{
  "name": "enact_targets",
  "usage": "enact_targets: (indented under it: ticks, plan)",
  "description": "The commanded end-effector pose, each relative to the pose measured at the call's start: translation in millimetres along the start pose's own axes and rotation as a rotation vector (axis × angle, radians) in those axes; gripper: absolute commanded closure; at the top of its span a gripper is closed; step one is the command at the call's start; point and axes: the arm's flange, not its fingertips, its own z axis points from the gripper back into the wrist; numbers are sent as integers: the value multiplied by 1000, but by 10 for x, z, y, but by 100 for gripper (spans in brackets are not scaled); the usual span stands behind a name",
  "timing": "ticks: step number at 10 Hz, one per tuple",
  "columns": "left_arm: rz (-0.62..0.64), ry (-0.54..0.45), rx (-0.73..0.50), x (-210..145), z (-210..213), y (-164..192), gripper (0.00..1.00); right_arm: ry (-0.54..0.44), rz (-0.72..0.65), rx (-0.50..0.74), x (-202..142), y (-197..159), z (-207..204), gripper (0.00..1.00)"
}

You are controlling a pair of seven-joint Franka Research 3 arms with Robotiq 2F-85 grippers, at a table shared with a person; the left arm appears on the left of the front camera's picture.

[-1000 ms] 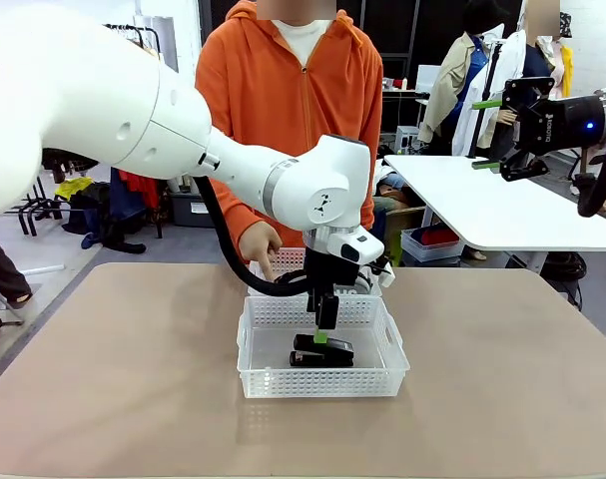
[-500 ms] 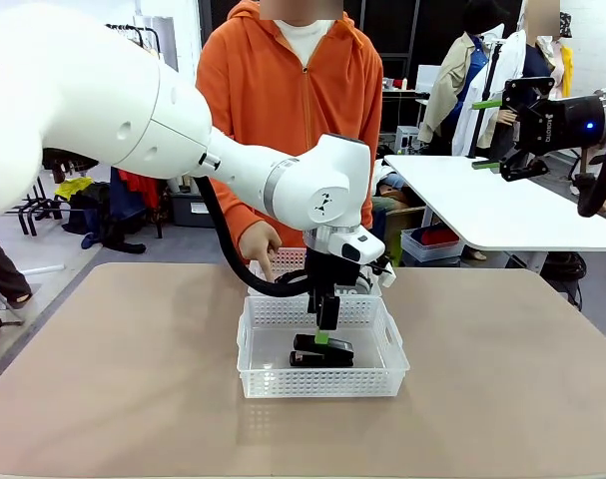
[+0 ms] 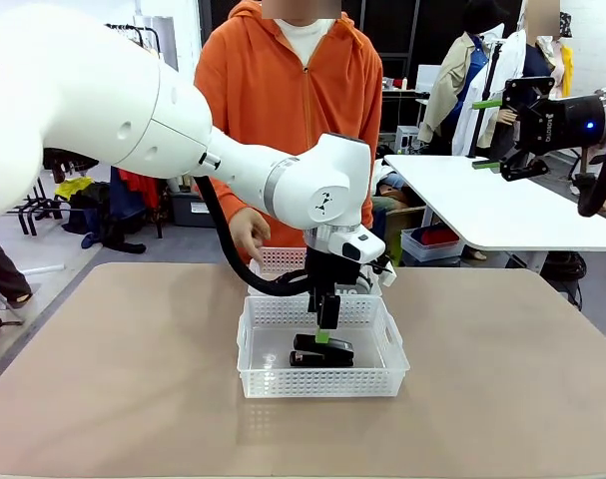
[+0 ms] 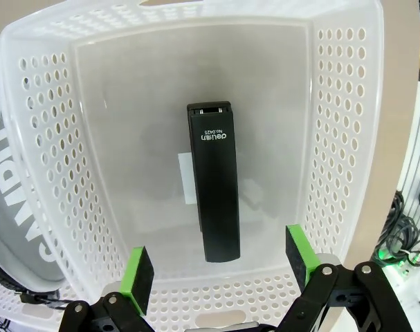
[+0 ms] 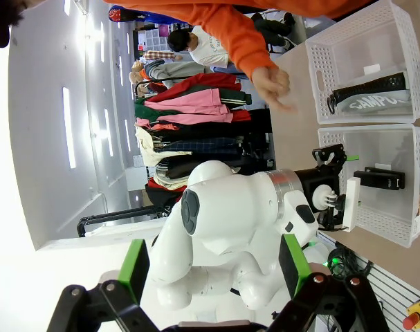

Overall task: Distribute items into two baskets.
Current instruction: Place the picked Stapler into the Organizing basket as instructed by the person.

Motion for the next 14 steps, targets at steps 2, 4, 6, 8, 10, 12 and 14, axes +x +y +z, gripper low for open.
enact_targets:
  ticks: [2, 4, 6, 8, 10, 12, 14]
  plan:
    - [4, -60, -129, -173, 268, -54, 0, -10, -9, 8, -24, 26, -7, 0]
    - [103, -131, -190, -426, 574, -69, 0, -10, -9, 8, -24, 26, -7, 0]
    - [261, -209, -271, -706, 838, -99, 0, -10, -9, 8, -24, 26, -7, 0]
    - [392, -334, -372, -1157, 996, -23, 0, -10, -9, 8, -24, 26, -7, 0]
    - [523, -451, -446, -1692, 986, 141, 0, -10, -9, 8, -24, 26, -7, 0]
    - [579, -531, -490, -2051, 953, 263, 0, -10, -9, 8, -24, 26, -7, 0]
    - [574, -474, -482, -2003, 1004, 392, 0, -10, -9, 8, -24, 26, -7, 0]
